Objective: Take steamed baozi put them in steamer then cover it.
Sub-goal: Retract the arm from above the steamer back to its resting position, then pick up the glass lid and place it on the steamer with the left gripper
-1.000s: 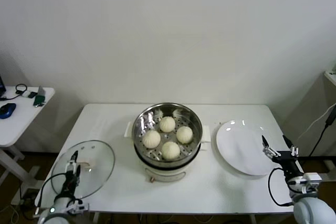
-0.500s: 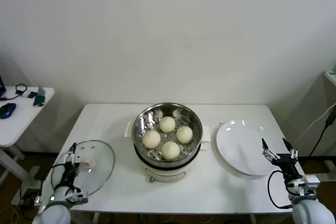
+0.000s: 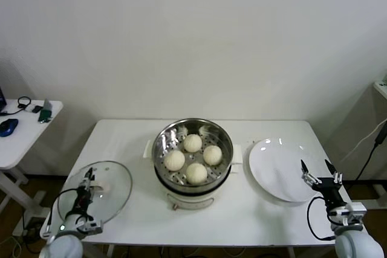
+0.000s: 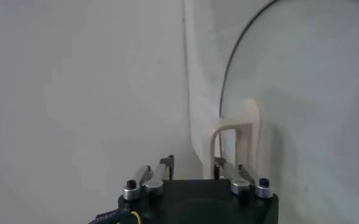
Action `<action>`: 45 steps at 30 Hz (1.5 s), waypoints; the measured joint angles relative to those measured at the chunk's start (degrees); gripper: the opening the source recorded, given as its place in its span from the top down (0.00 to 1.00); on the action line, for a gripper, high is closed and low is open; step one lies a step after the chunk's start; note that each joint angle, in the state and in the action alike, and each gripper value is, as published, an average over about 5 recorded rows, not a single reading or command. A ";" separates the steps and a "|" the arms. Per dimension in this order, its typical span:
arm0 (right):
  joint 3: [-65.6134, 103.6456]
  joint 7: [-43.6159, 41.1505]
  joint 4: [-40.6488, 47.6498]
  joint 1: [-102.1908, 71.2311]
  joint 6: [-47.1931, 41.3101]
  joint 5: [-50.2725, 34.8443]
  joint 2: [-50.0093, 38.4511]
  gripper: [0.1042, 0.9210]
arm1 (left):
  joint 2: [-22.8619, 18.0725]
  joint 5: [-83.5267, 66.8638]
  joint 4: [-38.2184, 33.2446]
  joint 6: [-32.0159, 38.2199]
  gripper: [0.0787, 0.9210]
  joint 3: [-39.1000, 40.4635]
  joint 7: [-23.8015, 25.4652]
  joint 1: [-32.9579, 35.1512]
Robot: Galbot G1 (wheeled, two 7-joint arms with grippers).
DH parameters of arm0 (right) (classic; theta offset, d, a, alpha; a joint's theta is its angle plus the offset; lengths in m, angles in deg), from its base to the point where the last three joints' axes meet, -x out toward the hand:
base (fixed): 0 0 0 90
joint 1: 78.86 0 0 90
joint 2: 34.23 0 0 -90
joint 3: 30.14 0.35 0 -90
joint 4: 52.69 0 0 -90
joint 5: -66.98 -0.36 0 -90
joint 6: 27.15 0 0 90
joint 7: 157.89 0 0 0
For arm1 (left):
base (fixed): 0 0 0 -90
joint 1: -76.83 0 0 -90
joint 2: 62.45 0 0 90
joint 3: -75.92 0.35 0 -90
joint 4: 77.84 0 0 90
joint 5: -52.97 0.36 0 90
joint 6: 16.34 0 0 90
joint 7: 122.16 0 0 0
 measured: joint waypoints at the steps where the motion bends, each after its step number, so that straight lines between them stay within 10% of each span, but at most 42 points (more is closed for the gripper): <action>1: -0.01 -0.02 0.09 0.09 0.03 0.12 0.01 0.12 | 0.03 -0.16 -0.03 0.03 0.63 0.00 0.00 0.07; 10: -0.36 -0.20 0.79 0.69 0.32 1.24 0.19 0.12 | 0.83 -2.11 -2.24 -0.42 0.90 0.32 0.45 1.29; 34: -3.75 -0.15 3.29 4.00 0.64 4.20 -2.16 0.12 | 10.31 -7.55 -29.67 -20.48 0.91 3.02 -0.04 12.15; 45: -7.65 0.33 4.82 6.85 0.37 6.92 -1.11 0.12 | 20.06 -10.25 -37.38 -32.93 0.91 15.36 3.84 5.62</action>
